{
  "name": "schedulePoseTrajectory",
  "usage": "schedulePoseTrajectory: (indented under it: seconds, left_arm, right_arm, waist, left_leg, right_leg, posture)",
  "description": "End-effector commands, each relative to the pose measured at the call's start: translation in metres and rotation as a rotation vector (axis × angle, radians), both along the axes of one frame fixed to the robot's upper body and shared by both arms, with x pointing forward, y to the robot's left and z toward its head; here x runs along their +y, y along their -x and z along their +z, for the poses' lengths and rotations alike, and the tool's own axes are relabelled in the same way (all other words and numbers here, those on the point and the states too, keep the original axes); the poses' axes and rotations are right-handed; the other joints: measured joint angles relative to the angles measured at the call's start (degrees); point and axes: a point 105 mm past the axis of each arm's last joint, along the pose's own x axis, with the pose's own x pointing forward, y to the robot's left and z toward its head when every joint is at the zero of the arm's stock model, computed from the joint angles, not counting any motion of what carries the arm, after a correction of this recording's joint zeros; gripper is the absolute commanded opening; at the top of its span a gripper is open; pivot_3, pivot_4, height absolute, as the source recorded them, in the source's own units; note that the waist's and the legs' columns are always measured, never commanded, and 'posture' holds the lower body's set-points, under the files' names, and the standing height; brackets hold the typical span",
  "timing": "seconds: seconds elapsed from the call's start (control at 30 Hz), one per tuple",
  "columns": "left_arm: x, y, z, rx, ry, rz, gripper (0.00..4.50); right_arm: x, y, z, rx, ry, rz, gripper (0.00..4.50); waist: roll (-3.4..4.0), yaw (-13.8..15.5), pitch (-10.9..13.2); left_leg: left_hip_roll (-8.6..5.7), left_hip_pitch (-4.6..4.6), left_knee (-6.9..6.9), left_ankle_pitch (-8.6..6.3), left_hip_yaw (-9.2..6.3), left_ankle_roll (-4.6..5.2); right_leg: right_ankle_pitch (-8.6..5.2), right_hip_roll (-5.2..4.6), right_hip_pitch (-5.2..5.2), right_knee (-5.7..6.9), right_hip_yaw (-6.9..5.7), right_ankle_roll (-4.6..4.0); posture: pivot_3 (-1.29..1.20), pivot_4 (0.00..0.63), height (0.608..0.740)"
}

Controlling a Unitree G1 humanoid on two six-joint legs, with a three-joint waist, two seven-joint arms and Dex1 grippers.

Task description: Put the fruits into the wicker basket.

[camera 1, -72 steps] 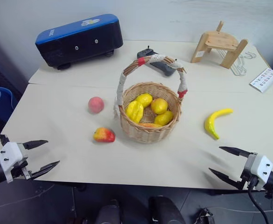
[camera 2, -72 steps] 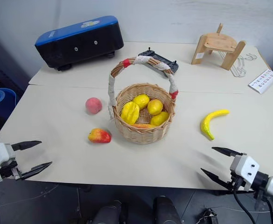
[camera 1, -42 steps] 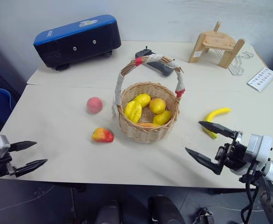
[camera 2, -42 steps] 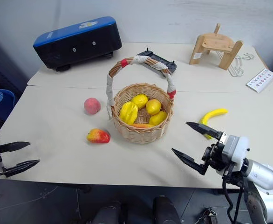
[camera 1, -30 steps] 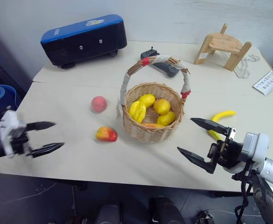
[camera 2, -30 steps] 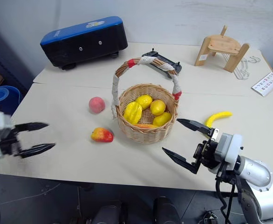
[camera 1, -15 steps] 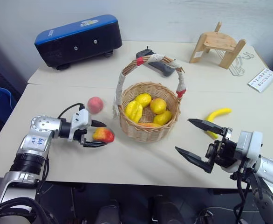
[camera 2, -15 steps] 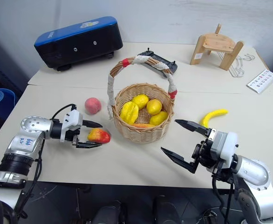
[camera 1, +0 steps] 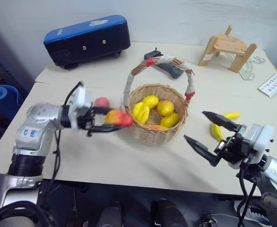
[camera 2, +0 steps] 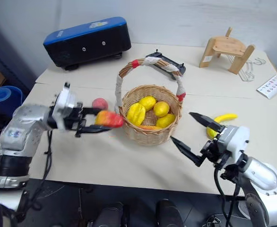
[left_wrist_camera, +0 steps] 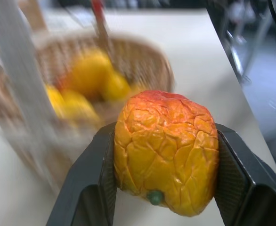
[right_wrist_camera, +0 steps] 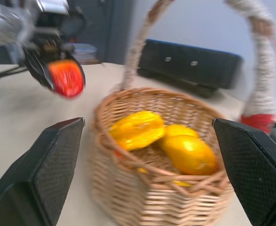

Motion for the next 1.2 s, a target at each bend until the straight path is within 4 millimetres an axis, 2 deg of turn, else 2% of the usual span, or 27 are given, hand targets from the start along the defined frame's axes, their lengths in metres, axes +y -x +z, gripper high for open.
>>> schedulePoseTrajectory:
  seconds: [0.03,0.1,0.23,0.3,0.33,0.47,0.53,0.67,0.77,0.83,0.93,0.97,1.0,1.07,1.13,1.2]
  left_arm:
    - [-0.045,-0.008,0.022,-0.008,0.129,0.101,2.19]
    - [-0.064,-0.014,0.018,-0.076,0.088,0.151,2.19]
    - [-0.082,-0.026,0.008,-0.1,0.086,0.222,2.19]
    - [-0.086,-0.029,0.007,-0.112,0.1,0.249,2.9]
    - [-0.086,-0.029,0.007,-0.119,0.1,0.248,3.08]
    - [-0.082,-0.01,0.013,-0.126,0.148,0.121,4.25]
    - [-0.072,0.005,0.011,-0.122,0.139,0.033,4.25]
    - [-0.024,0.015,0.011,-0.104,0.089,0.02,4.25]
    - [0.022,0.031,0.013,-0.047,0.074,0.029,4.25]
    - [0.06,0.031,0.005,-0.005,0.043,0.162,4.25]
    - [0.103,0.027,-0.004,0.031,0.033,0.337,4.38]
    - [0.134,0.022,-0.012,0.054,0.049,0.471,4.38]
    - [0.156,0.021,-0.018,0.069,0.058,0.563,4.38]
    - [0.208,0.026,-0.043,0.12,0.064,0.791,4.38]
    - [0.243,0.033,-0.061,0.153,0.059,0.96,4.38]
    - [0.257,0.037,-0.065,0.169,0.082,1.033,4.38]
  right_arm:
    - [-0.013,0.004,0.003,-0.028,-0.029,-0.068,4.5]
    - [-0.014,0.005,0.0,-0.024,-0.03,-0.073,4.5]
    - [-0.013,0.006,-0.002,-0.025,-0.036,-0.073,4.5]
    - [-0.013,0.006,-0.003,-0.028,-0.034,-0.072,4.5]
    - [-0.013,0.007,-0.004,-0.029,-0.035,-0.073,4.5]
    - [-0.015,0.01,-0.008,-0.024,-0.033,-0.079,4.5]
    - [-0.016,0.011,-0.011,-0.021,-0.033,-0.078,4.5]
    - [-0.019,0.013,-0.016,-0.014,-0.026,-0.057,4.5]
    - [-0.023,0.014,-0.022,0.0,-0.015,-0.035,4.5]
    - [-0.026,0.014,-0.026,0.011,-0.013,-0.022,4.5]
    - [-0.026,0.015,-0.029,0.013,-0.006,0.004,4.5]
    - [-0.026,0.014,-0.031,0.012,-0.007,0.01,4.5]
    - [-0.026,0.014,-0.032,0.011,-0.009,0.014,4.5]
    - [-0.025,0.014,-0.034,0.008,-0.019,0.02,4.5]
    - [-0.024,0.014,-0.036,0.004,-0.02,0.034,4.5]
    - [-0.024,0.015,-0.038,0.001,-0.015,0.046,4.5]
  waist:
    - [0.0,0.4,0.0]
    - [0.0,0.3,0.0]
    - [0.02,-0.3,0.0]
    - [0.02,-0.1,0.0]
    - [0.02,-0.1,0.0]
    - [0.02,-0.1,0.0]
    - [0.03,-0.2,0.0]
    - [0.05,-0.4,0.0]
    - [0.06,-0.6,0.0]
    - [0.09,-0.6,0.0]
    - [0.1,-0.5,0.1]
    - [0.11,-0.4,0.1]
    - [0.11,-0.5,0.1]
    - [0.12,-0.5,0.1]
    - [0.11,-1.0,0.1]
    - [0.03,-1.2,0.1]
  left_leg:
    - [-0.01,-0.02,-0.01,0.0,-0.01,0.0]
    - [-0.07,-0.1,0.01,0.01,-0.08,0.02]
    - [-0.09,-0.05,-0.07,0.04,-0.01,-0.01]
    - [-0.06,0.04,-0.05,0.07,-0.02,-0.07]
    - [-0.06,0.04,-0.05,0.09,-0.02,-0.09]
    - [-0.07,0.05,-0.05,0.1,0.0,-0.1]
    - [-0.06,0.05,-0.08,0.09,0.0,-0.1]
    - [-0.02,0.09,-0.1,0.1,0.0,-0.14]
    - [0.0,0.11,-0.11,0.11,0.01,-0.15]
    - [0.0,0.12,-0.14,0.1,-0.02,-0.15]
    - [-0.02,0.12,-0.15,0.08,-0.04,-0.12]
    - [-0.04,0.13,-0.15,0.07,-0.04,-0.1]
    - [-0.05,0.13,-0.16,0.07,-0.05,-0.08]
    - [-0.05,0.14,-0.16,0.04,-0.04,-0.03]
    - [-0.04,0.17,-0.25,-0.1,-0.04,0.2]
    - [-0.04,0.17,-0.33,-0.12,-0.04,0.22]
  right_leg:
    - [0.0,0.03,0.02,-0.05,0.0,0.01]
    - [0.07,0.07,0.0,-0.06,0.11,0.13]
    - [0.08,0.29,-0.06,-0.07,0.35,0.14]
    - [0.08,0.36,-0.07,-0.11,0.47,0.14]
    - [0.08,0.38,-0.07,-0.12,0.5,0.14]
    - [0.07,0.38,-0.07,-0.13,0.65,0.13]
    - [0.07,0.38,-0.08,-0.14,0.66,0.13]
    - [0.04,0.4,-0.08,-0.13,0.66,0.07]
    - [0.0,0.39,-0.06,-0.15,0.67,0.0]
    - [-0.01,0.35,-0.05,-0.17,0.67,-0.02]
    - [-0.01,0.29,-0.04,-0.2,0.67,-0.03]
    - [-0.02,0.26,-0.03,-0.21,0.67,-0.05]
    - [-0.03,0.23,-0.03,-0.21,0.66,-0.07]
    - [-0.07,0.21,-0.03,-0.22,0.66,-0.13]
    - [-0.08,0.2,-0.07,-0.21,0.64,-0.15]
    - [-0.08,0.17,-0.1,-0.19,0.61,-0.15]
  posture:
    - [0.0,0.15,0.74]
    - [0.0,0.15,0.74]
    - [0.0,0.15,0.74]
    - [0.0,0.15,0.74]
    - [0.0,0.15,0.74]
    - [0.0,0.15,0.74]
    - [0.0,0.15,0.74]
    - [0.0,0.15,0.74]
    - [0.0,0.15,0.74]
    - [0.0,0.15,0.74]
    - [0.0,0.15,0.74]
    - [0.0,0.15,0.74]
    - [0.0,0.15,0.74]
    - [0.0,0.15,0.74]
    - [0.0,0.15,0.74]
    - [0.0,0.15,0.74]
